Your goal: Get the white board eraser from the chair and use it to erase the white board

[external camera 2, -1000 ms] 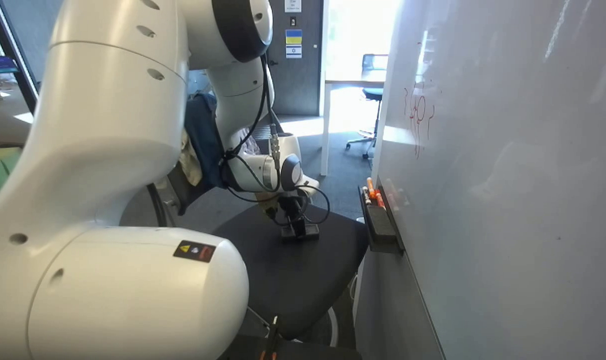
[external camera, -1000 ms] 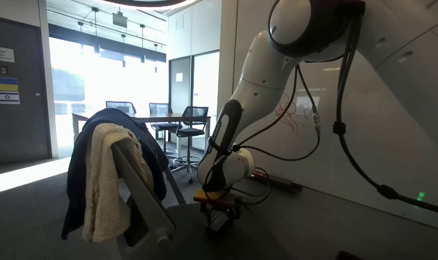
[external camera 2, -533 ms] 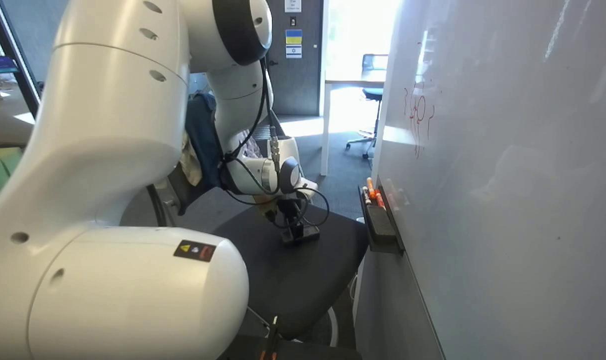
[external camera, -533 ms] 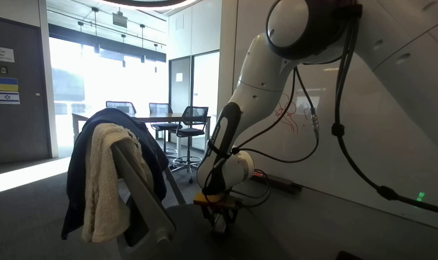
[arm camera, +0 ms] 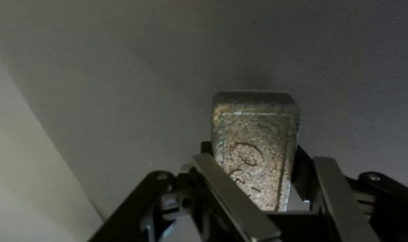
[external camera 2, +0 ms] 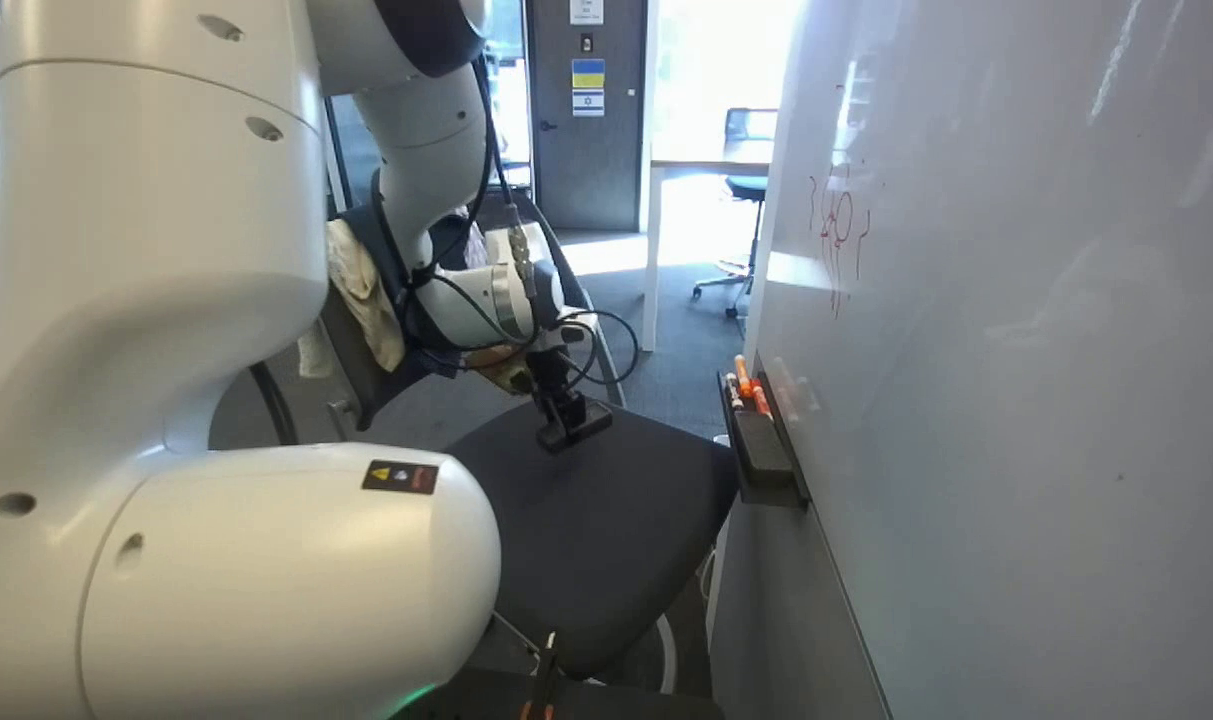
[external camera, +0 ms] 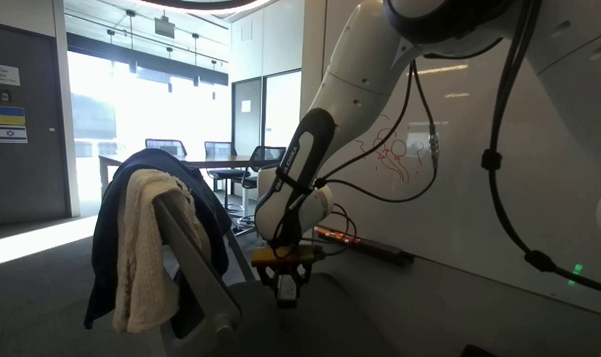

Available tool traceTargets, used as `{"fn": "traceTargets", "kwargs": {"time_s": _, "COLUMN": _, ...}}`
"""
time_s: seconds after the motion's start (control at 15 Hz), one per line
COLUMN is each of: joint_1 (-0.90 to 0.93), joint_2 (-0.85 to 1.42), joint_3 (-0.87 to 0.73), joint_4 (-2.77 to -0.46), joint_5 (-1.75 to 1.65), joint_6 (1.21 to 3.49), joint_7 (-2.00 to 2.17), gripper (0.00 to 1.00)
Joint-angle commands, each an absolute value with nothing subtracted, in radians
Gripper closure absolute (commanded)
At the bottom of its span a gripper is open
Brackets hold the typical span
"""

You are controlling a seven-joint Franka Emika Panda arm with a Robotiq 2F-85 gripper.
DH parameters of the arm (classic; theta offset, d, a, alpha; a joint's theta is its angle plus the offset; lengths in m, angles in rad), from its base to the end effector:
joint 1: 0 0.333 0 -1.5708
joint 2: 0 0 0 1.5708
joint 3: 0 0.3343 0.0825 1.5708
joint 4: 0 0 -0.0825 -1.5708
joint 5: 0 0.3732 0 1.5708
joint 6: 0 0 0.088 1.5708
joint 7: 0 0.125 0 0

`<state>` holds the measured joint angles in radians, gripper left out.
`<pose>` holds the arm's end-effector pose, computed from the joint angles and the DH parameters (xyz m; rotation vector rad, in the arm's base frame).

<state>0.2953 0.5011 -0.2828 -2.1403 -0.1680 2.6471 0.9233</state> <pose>0.5756 0.0093 0.1847 2.7586 -1.0519 0.1652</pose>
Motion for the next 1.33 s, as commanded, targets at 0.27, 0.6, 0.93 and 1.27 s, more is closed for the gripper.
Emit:
{"fn": "traceTargets", "kwargs": {"time_s": 0.27, "joint_1": 0.383, "joint_2": 0.208, "joint_3": -0.308, "joint_4": -2.149, "joint_5": -0.745, "joint_6": 2.331, "joint_7": 1.053, "gripper": 0.69}}
{"fn": "traceTargets", "kwargs": {"time_s": 0.6, "joint_1": 0.292, "joint_2": 0.04, "joint_3": -0.133, "joint_4": -2.169, "joint_5": -1.087, "joint_6": 2.089, "joint_7": 1.094, "gripper": 0.69}}
{"fn": "traceTargets", "kwargs": {"time_s": 0.93, "joint_1": 0.211, "joint_2": -0.086, "joint_3": -0.004, "joint_4": -2.227, "joint_5": -1.303, "joint_6": 1.902, "joint_7": 1.11, "gripper": 0.69}}
{"fn": "traceTargets", "kwargs": {"time_s": 1.27, "joint_1": 0.13, "joint_2": -0.155, "joint_3": 0.015, "joint_4": -2.291, "joint_5": -1.406, "joint_6": 1.847, "joint_7": 1.071, "gripper": 0.69}}
